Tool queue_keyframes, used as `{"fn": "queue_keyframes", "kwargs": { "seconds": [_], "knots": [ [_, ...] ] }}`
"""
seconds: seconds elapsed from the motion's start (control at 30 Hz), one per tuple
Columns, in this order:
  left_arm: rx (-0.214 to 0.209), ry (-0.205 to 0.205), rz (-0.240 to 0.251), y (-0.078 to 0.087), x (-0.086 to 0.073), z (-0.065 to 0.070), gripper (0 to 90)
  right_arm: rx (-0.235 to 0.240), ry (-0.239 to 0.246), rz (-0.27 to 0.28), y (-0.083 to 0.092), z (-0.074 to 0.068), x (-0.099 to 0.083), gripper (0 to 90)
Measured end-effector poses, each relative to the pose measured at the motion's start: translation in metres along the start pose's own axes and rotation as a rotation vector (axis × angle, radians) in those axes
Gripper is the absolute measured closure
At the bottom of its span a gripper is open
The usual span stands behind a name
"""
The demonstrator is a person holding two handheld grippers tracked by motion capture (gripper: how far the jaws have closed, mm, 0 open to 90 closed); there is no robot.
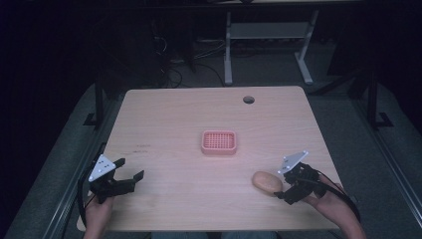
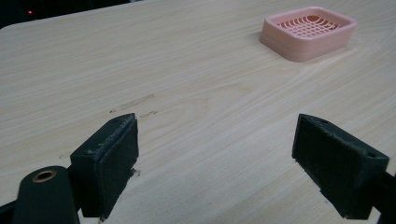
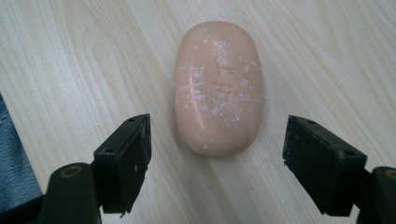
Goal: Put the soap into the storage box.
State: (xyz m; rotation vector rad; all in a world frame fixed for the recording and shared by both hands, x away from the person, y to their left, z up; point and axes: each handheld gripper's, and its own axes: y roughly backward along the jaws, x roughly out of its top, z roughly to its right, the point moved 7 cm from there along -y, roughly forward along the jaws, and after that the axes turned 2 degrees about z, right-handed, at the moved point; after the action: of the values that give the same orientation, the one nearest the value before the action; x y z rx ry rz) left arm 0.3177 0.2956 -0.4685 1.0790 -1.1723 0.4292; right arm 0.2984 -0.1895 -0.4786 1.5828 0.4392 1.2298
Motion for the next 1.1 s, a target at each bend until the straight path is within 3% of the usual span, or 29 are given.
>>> {"fn": "queue_keyframes", "kwargs": {
  "seconds": [0.7, 1.1],
  "knots": [
    [0.0, 0.0, 0.001, 0.0, 0.0, 0.0, 14.3, 0.021, 0.022, -0.05, -0.022, 0.001, 0.015, 23.4],
    [0.0, -0.002, 0.002, 0.0, 0.001, -0.001, 14.3, 0.047, -0.001, -0.074, -0.034, 0.002, 0.022, 18.6]
  ]
}}
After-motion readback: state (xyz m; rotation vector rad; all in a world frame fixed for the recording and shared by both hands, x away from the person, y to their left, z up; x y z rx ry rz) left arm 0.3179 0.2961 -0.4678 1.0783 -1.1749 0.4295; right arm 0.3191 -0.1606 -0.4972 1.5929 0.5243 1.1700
